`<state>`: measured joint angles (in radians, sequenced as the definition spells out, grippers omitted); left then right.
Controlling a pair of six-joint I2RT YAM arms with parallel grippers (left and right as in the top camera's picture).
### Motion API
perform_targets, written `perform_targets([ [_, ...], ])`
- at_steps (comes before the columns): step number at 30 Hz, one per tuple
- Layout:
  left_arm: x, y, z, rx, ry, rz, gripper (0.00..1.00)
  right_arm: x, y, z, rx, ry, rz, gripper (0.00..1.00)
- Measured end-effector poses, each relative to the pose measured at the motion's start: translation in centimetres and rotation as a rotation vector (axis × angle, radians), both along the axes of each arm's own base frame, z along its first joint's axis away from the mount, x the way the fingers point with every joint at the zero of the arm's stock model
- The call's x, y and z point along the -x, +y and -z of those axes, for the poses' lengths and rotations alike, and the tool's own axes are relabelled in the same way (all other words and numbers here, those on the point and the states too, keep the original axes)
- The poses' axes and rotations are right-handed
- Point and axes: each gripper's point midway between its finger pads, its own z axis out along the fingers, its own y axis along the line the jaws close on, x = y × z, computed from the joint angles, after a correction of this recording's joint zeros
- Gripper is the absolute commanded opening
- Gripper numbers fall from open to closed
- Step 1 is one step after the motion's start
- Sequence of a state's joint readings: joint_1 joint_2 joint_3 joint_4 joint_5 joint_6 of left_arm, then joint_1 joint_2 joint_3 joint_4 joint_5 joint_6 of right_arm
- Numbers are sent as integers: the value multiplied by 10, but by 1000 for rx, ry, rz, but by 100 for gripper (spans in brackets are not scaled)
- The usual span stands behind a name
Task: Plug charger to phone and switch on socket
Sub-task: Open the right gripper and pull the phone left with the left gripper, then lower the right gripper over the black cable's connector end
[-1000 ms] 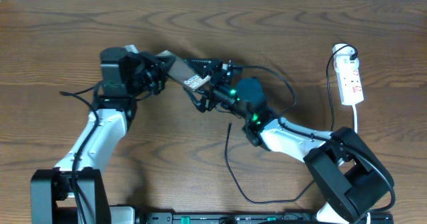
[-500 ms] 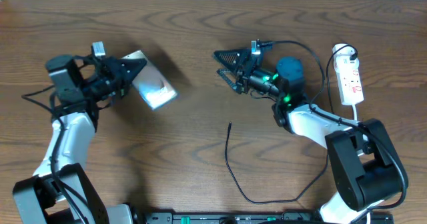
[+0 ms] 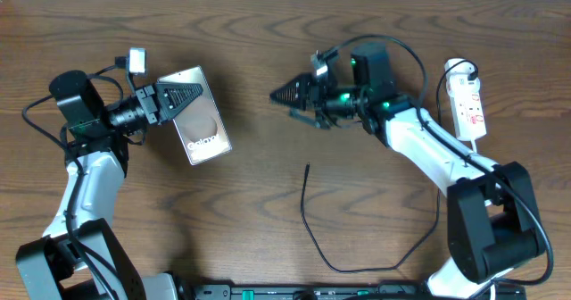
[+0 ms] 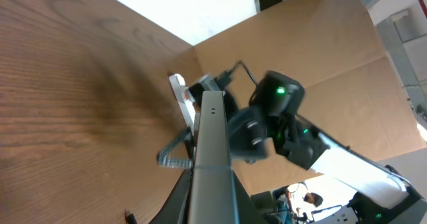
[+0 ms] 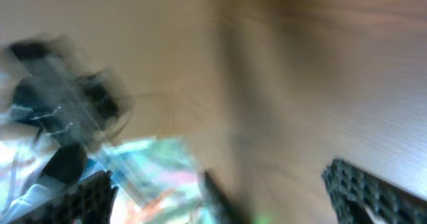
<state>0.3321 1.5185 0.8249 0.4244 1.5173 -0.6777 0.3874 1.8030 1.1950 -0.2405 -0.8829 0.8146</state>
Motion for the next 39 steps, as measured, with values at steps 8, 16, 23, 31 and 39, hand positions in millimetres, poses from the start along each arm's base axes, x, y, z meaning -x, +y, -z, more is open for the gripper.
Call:
perform_targets([
  [8, 1, 0, 0, -8, -21, 4, 7, 25, -39, 43, 527, 45, 34, 99],
  [16, 1, 0, 0, -9, -23, 4, 7, 62, -60, 73, 840, 90, 66, 99],
  [23, 1, 0, 0, -9, -23, 4, 7, 81, -55, 93, 896, 100, 94, 99],
  [31, 1, 0, 0, -9, -22, 5, 8, 82, -58, 105, 923, 140, 126, 98],
  [39, 1, 0, 0, -12, -29, 5, 7, 88, -53, 122, 946, 162, 102, 82],
])
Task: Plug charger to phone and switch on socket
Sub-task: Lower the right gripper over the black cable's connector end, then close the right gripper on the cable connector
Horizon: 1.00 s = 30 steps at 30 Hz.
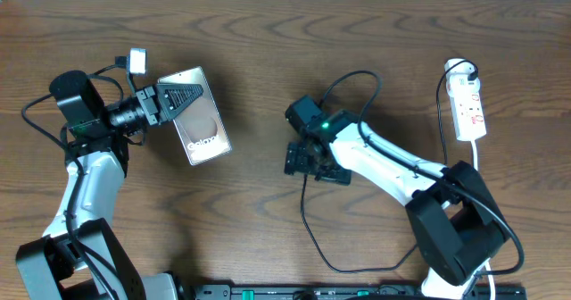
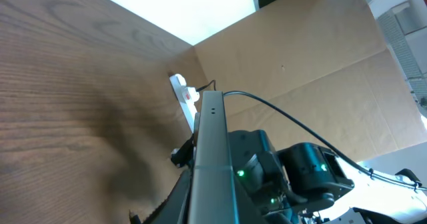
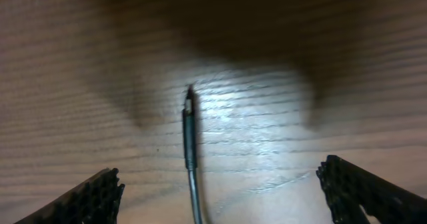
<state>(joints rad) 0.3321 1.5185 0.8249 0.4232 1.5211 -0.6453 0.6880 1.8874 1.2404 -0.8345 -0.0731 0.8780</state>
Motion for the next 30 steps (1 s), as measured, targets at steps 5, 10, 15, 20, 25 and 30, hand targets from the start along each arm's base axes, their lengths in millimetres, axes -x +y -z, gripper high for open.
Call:
perform_targets([
  [5, 0, 0, 0, -1, -3, 0, 8, 4, 4, 8, 3, 20, -4, 66],
  [10, 0, 0, 0, -5, -10, 0, 7, 5, 3, 12, 10, 28, -2, 63],
  [15, 0, 0, 0, -6, -14, 1, 7, 4, 4, 12, 9, 27, -2, 56],
  [20, 0, 0, 0, -6, -13, 1, 7, 3, 4, 13, 7, 25, -2, 49],
  [25, 0, 0, 0, -6, -14, 1, 8, 4, 4, 22, 19, 39, -1, 48],
  [30, 0, 0, 0, -6, -14, 1, 7, 4, 4, 22, 17, 41, -2, 47],
])
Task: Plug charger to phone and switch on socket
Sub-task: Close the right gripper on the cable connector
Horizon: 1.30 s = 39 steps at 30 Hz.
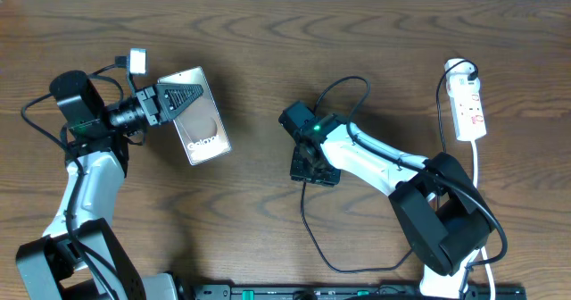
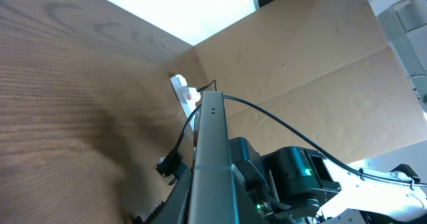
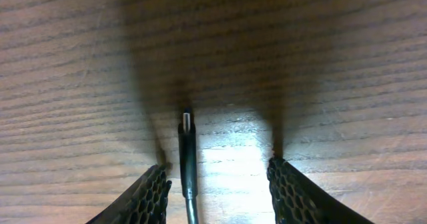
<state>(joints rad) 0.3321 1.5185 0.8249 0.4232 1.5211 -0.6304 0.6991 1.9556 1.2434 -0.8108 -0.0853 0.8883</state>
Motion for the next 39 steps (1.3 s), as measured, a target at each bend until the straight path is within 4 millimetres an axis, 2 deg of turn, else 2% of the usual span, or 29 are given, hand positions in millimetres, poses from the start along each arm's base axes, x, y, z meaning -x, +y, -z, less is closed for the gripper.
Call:
perform_targets([
  [16, 0, 0, 0, 0, 0, 0, 7, -2, 1, 0, -4, -10, 0, 28],
  [31, 0, 0, 0, 2, 5, 0, 8, -4, 3, 0, -9, -16, 1, 20],
  [36, 0, 0, 1, 2, 6, 0, 7, -3, 3, 0, -13, -13, 0, 11],
  [39, 0, 0, 1, 2, 6, 0, 7, -2, 4, 1, -18, -6, -1, 9],
])
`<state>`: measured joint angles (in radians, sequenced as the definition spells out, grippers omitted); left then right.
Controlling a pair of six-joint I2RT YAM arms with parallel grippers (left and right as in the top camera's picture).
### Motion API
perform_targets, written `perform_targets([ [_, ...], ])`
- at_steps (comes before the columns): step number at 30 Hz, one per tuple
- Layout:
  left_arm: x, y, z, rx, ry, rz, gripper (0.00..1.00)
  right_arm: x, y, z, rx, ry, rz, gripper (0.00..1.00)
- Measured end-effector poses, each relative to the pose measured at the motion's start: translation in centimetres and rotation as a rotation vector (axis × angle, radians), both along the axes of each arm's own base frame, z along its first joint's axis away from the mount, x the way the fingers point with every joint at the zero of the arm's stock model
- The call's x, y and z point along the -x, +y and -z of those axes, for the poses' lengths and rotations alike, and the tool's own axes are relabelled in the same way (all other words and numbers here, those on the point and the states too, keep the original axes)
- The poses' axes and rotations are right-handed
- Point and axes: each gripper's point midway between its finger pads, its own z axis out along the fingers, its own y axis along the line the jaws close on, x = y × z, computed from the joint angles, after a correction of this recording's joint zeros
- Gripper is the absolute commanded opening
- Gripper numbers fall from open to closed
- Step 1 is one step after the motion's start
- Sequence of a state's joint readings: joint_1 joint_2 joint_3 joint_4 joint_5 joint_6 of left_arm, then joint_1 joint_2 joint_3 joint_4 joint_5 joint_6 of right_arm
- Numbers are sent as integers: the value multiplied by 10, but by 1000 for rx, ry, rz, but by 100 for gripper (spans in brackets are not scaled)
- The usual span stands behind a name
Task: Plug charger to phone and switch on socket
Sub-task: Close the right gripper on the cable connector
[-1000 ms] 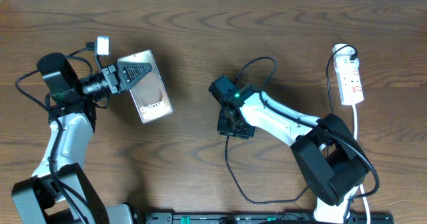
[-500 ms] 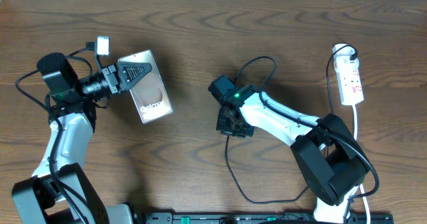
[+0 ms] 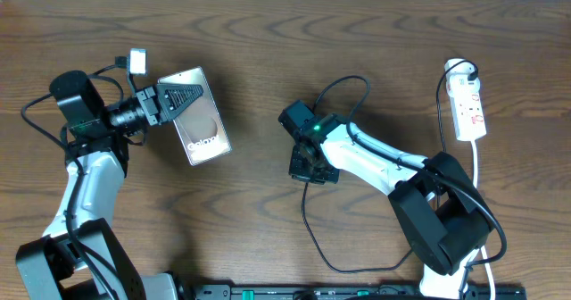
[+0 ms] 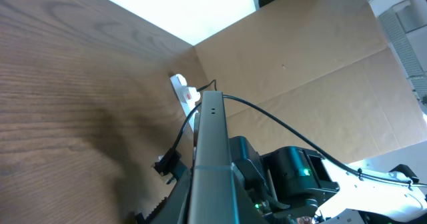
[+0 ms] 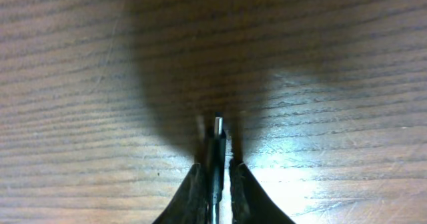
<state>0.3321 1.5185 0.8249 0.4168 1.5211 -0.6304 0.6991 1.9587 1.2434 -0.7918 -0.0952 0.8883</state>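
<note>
A silver phone is held tilted above the table at the left, with my left gripper shut on its upper end. In the left wrist view the phone's edge runs up the middle. At the table's middle my right gripper points down, shut on the black charger plug. Its fingers press the plug from both sides and the metal tip pokes out ahead. The black cable trails from there toward the front. The white socket strip lies at the far right.
The cable loops over the front middle of the wooden table and runs up the right side to the strip. A brown cardboard wall stands behind the table in the left wrist view.
My right gripper's fingers stood apart on either side of the plug lying on the table. Now they are shut on it. The left arm and phone have not moved.
At first my right gripper hung in the air at the middle, pointing toward the phone, and the cable end lay free. Then it was above the plug with fingers wide, then lower with the plug between them, and now it grips the plug. My left gripper held the phone throughout.
</note>
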Motion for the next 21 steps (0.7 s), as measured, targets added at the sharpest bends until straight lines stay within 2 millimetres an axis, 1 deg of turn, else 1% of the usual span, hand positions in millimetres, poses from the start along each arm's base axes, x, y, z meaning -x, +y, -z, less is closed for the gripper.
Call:
perform_targets([
  [7, 0, 0, 0, 0, 0, 0, 8, 1, 0, 0, 1, 6, 0, 7],
  [14, 0, 0, 0, 0, 0, 0, 8, 6, -2, 0, 10, 24, 1, 1],
  [21, 1, 0, 1, 5, 14, 0, 7, 12, 0, 0, 15, 32, -15, 1],
])
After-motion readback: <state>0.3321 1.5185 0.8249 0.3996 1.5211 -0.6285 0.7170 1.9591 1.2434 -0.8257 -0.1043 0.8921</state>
